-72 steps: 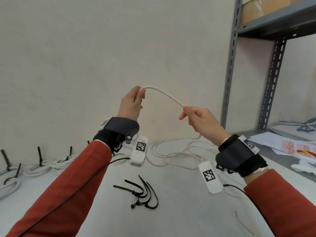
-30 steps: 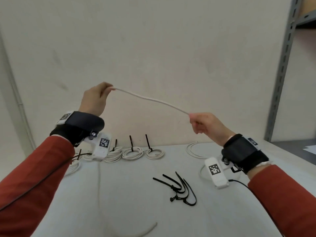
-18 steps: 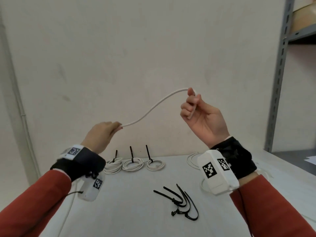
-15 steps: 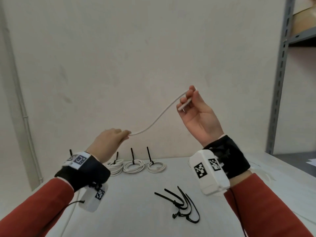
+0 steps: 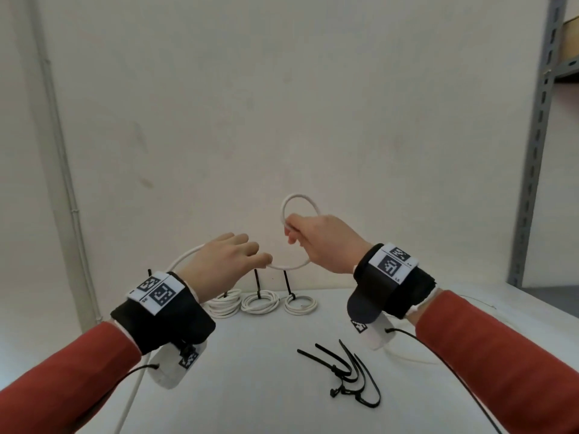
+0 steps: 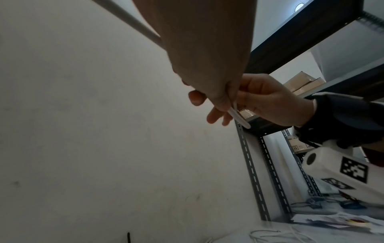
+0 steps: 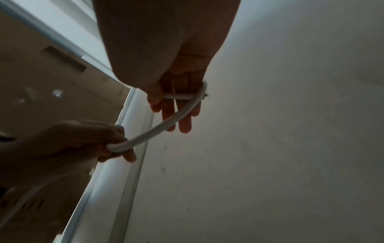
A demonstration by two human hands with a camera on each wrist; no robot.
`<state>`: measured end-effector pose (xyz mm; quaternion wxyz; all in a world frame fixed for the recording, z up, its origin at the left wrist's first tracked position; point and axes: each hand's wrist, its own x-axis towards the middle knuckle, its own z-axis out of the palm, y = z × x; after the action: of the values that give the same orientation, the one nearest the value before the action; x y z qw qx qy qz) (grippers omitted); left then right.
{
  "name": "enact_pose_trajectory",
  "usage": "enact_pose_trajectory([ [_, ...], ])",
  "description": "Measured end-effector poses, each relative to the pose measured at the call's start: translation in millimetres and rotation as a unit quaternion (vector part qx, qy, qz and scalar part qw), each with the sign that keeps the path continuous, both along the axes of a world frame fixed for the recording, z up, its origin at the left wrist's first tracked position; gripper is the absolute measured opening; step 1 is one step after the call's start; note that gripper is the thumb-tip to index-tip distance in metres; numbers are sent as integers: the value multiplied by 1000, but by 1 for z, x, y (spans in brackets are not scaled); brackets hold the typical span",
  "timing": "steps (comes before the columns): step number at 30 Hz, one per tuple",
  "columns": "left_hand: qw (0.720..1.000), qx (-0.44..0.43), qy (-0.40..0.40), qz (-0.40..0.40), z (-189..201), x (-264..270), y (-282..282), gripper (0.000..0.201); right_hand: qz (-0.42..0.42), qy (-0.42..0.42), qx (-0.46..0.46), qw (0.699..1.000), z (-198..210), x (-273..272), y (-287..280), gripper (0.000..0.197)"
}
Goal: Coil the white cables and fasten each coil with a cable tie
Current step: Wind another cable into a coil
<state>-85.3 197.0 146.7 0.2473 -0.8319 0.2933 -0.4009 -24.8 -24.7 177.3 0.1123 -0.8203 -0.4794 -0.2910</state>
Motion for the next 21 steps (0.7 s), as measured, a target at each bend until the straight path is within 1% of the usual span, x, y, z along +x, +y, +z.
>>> enact_pose_trajectory([
  [2, 1000, 11, -14, 1, 5, -1, 2, 43, -12, -13, -69, 997, -1, -3, 0, 14],
  [3, 1000, 8, -20, -2, 9, -1, 4, 42, -9, -6, -89, 996, -2, -4, -1, 13],
  [5, 999, -1, -34, -7, 16, -1, 6, 41, -2, 9, -107, 994, -4, -5, -2, 15],
  [7, 999, -5, -45, -14, 23, 0, 6, 44, -5, 8, -109, 994, -6, -5, -4, 23],
  [10, 998, -7, -56, -21, 35, 4, 5, 41, 7, 22, -87, 996, -11, -6, -7, 43],
  [11, 998, -7, -61, -24, 39, 6, 5, 38, 23, 47, -61, 997, -13, -7, -7, 44],
  [12, 997, -10, -65, -27, 43, 8, 4, 33, 49, 87, -18, 995, -15, -7, -7, 40],
  [13, 997, -17, -66, -30, 46, 11, 3, 28, 86, 142, 40, 985, -16, -7, -7, 36],
  [14, 997, -30, -64, -32, 48, 13, 2, 24, 128, 212, 105, 963, -16, -8, -7, 36],
  [15, 996, -47, -62, -33, 50, 14, 0, 22, 169, 288, 170, 927, -16, -10, -8, 36],
  [17, 993, -94, -66, -32, 50, 18, -4, 24, 228, 411, 280, 837, -14, -14, -8, 36],
  [19, 985, -151, -74, -36, 49, 22, -9, 27, 278, 486, 350, 751, -10, -19, -9, 36],
  [21, 973, -215, -64, -54, 46, 24, -14, 28, 328, 535, 398, 669, -5, -22, -11, 36],
])
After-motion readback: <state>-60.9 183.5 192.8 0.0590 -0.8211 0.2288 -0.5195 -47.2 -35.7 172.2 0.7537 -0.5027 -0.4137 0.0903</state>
